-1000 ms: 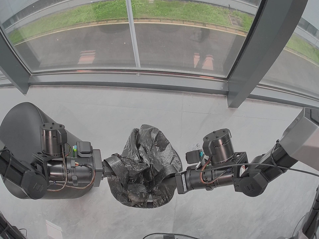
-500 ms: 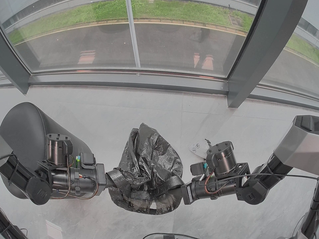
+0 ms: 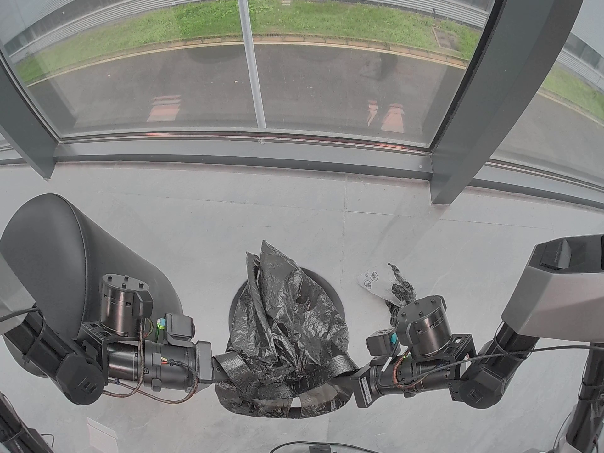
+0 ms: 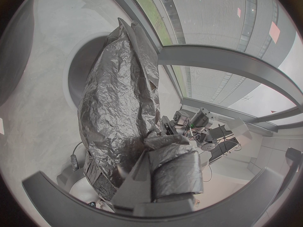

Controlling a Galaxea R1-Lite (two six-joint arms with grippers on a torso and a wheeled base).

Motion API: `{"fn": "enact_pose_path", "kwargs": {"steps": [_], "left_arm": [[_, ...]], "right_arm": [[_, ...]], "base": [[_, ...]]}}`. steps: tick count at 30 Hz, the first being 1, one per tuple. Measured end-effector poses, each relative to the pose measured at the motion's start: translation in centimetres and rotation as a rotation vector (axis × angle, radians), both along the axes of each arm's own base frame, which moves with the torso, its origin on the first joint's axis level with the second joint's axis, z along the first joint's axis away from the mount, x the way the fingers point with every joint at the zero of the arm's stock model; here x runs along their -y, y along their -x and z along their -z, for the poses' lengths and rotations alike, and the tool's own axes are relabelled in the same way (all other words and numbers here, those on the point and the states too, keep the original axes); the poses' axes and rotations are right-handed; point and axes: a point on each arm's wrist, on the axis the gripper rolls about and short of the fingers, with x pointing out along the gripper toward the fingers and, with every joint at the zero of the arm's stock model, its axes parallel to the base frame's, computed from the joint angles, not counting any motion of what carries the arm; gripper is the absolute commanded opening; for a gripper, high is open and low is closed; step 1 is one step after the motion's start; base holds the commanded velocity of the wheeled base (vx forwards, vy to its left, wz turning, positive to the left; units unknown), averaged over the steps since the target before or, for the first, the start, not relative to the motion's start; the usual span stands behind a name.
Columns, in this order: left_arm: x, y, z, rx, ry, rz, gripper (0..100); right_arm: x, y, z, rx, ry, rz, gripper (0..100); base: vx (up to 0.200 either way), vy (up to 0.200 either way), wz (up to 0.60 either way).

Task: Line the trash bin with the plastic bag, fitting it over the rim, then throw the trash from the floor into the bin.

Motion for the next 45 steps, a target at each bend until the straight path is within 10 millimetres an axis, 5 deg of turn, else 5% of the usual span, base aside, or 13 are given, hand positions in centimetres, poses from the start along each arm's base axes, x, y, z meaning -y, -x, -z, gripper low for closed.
{"fn": "enact_pose_path", "kwargs": {"steps": [33,38,45], "left_arm": [[0.1,-2.3,0.5,0.082,0.015,-0.068,0],[0.0,-1.8,-0.2,0.027,0.046,-0.096,0],[-0.2,-1.0,-1.7,-0.04,0.109,-0.138,0]], "right_arm": [[2.2,-1.4,0.3,0.057,-0.01,0.117,0],[2.7,-0.2,-1.1,0.035,-0.06,0.141,0],[2.8,2.3,-6.3,-0.092,-0.232,0.22,0]], "base": [[0.0,0.0,0.0],[0.0,0.0,0.0],[0.0,0.0,0.0]]}}
